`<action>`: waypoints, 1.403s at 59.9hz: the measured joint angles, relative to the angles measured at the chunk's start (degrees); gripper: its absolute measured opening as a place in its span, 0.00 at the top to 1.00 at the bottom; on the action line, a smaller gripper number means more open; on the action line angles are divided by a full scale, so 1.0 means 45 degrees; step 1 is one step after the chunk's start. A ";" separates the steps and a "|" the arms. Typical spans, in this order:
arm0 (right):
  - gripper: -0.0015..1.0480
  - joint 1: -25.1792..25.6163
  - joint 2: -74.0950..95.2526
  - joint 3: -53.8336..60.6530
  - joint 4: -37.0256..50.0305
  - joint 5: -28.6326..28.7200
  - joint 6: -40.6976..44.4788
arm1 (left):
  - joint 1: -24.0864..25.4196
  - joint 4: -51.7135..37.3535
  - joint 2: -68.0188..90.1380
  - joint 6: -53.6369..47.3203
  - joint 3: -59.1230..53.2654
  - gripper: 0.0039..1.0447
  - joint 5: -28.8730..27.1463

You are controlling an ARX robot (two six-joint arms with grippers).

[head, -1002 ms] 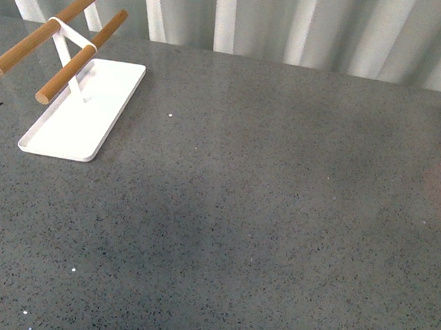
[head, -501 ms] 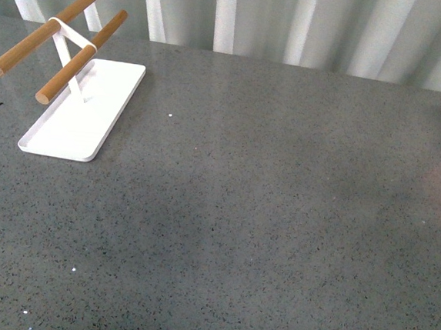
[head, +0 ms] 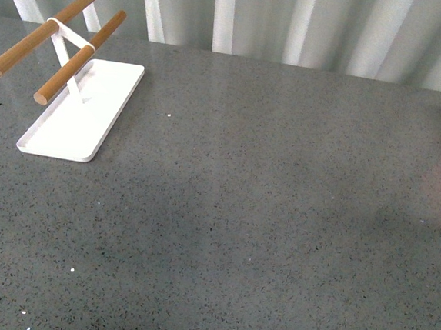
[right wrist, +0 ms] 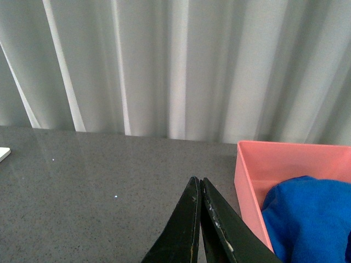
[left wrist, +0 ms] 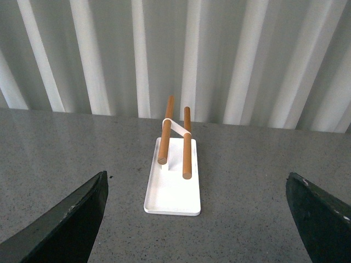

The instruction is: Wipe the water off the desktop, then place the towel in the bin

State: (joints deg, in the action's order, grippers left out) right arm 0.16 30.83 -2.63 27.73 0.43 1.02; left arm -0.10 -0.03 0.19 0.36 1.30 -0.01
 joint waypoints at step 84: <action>0.86 -0.0005 -0.6795 0.0287 -0.6154 -0.0073 -0.0092 | 0.0000 0.0000 -0.0015 0.0000 0.0000 0.06 -0.0005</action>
State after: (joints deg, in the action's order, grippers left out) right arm 0.14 0.25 -1.34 0.03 0.10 0.60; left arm -0.10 -0.03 0.12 0.36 1.30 -0.03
